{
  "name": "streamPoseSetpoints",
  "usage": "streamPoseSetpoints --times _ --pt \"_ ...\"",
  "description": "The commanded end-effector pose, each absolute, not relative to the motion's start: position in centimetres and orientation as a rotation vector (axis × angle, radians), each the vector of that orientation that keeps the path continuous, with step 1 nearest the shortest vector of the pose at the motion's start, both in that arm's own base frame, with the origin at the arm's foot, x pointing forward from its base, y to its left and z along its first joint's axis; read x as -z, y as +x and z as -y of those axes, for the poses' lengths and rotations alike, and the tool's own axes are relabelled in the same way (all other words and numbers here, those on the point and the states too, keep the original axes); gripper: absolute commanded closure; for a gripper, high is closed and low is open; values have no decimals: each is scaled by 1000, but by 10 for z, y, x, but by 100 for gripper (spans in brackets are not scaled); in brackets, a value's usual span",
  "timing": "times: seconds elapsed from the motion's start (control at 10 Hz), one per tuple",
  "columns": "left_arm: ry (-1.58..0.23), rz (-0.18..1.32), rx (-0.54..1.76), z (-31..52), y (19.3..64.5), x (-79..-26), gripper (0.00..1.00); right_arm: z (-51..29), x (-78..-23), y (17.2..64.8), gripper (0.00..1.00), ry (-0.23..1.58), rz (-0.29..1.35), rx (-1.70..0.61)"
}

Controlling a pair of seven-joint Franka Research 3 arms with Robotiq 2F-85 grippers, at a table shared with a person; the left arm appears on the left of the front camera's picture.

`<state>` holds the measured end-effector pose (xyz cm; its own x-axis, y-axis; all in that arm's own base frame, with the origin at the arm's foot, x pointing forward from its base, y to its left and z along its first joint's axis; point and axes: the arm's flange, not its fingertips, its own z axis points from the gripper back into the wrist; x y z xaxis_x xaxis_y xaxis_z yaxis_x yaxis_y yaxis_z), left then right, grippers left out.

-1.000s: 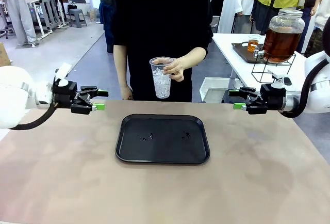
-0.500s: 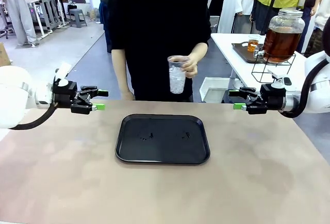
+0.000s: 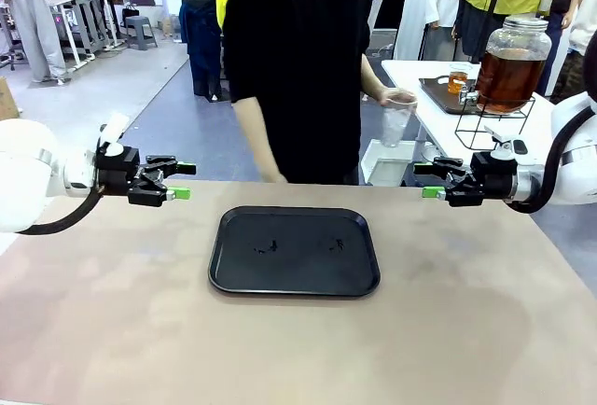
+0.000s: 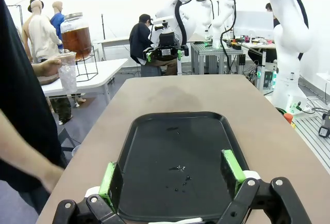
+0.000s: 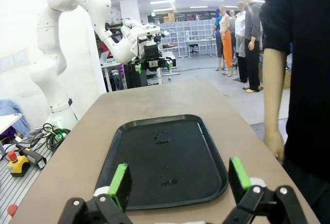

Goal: Pour the drink into the iced cup.
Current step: Open the gripper to release the iced cup you were holding.

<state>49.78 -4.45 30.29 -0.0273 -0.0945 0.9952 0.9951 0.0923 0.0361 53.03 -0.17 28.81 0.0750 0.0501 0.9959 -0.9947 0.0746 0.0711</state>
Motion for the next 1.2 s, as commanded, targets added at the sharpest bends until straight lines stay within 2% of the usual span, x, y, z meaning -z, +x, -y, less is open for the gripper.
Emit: streamPoseSetpoints --times 0.0,1.1 --pt "-1060 1206 1203 45 500 -305 0 2 -291 530 0 1158 1153 -1130" --pt "-1060 1206 1203 45 500 -305 0 2 -291 530 0 1158 1153 -1130"
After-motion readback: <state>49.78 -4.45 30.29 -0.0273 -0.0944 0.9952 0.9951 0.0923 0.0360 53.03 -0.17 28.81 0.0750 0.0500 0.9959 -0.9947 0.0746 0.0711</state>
